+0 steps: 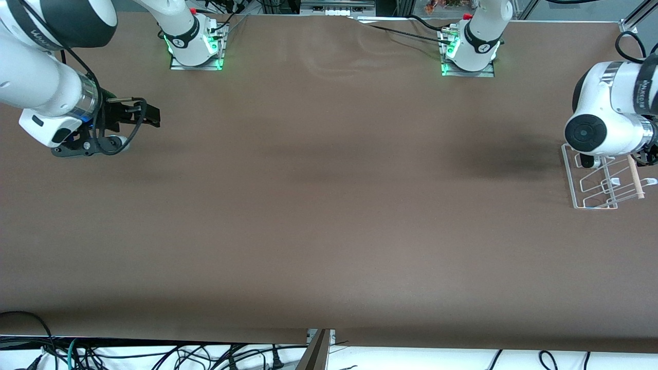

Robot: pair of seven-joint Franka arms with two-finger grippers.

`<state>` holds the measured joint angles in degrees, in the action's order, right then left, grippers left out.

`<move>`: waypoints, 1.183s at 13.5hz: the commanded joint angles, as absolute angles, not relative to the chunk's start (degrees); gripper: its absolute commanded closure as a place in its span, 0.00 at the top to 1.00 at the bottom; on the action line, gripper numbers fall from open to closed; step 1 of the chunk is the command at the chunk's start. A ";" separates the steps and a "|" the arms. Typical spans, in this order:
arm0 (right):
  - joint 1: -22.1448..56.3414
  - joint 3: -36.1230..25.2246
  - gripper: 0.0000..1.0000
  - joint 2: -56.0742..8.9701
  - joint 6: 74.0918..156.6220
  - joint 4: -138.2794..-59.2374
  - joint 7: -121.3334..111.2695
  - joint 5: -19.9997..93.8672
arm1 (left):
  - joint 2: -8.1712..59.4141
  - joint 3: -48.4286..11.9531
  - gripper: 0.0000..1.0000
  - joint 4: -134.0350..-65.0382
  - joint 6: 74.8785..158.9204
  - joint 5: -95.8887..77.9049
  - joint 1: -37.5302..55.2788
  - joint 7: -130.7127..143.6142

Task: Transfer cup to left arm and place on rack
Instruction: 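Carry the cup to the rack with the left gripper while the right gripper retracts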

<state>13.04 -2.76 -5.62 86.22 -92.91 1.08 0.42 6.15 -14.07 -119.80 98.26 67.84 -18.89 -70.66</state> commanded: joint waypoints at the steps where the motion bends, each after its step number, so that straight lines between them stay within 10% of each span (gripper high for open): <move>1: 10.46 0.00 0.99 -3.96 87.36 -93.25 -0.70 -1.40 | 1.76 -12.06 0.00 -127.25 106.14 75.65 -21.35 -70.05; 16: 10.63 0.26 0.99 -9.23 87.72 -84.38 -0.09 -2.55 | -1.67 -10.90 0.00 -145.80 110.13 94.38 -22.68 -58.28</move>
